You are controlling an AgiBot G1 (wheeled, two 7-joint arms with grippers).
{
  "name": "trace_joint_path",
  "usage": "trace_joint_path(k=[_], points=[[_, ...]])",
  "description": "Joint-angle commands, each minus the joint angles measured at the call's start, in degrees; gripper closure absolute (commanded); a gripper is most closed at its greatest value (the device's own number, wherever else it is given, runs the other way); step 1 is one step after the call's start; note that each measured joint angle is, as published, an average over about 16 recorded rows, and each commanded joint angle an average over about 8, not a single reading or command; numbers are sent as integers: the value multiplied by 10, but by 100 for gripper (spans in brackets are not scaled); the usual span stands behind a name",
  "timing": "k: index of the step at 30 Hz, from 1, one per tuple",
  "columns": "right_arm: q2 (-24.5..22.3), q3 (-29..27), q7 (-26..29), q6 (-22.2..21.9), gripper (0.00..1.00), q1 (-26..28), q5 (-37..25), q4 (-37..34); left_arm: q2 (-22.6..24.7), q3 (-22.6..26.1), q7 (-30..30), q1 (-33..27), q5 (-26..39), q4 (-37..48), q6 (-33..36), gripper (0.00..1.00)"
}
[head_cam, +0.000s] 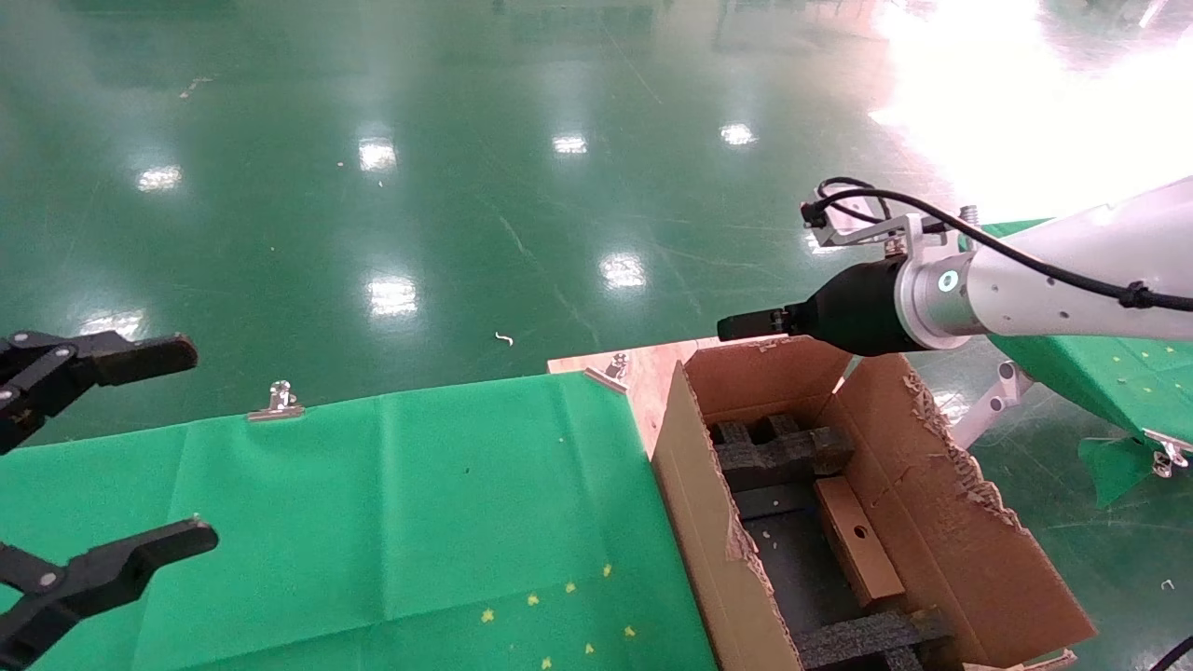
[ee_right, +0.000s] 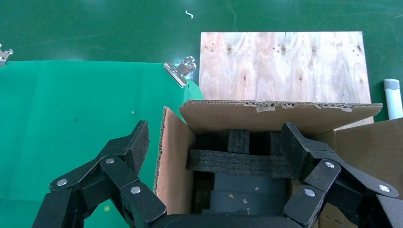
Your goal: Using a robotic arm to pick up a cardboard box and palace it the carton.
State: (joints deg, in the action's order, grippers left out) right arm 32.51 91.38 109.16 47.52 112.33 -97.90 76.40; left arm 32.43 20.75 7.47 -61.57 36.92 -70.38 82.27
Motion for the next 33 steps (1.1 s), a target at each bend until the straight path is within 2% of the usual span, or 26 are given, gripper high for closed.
trace_joint_path(k=[1, 5, 33], points=[[2, 4, 4, 0, 0, -1, -5, -5, 0, 0, 0, 0, 0, 0, 0, 0], [3, -31, -42, 17, 0, -24, 21, -5, 0, 0, 0, 0, 0, 0, 0, 0], [14, -387, -506, 197, 0, -263, 287, -17, 0, 0, 0, 0, 0, 0, 0, 0]])
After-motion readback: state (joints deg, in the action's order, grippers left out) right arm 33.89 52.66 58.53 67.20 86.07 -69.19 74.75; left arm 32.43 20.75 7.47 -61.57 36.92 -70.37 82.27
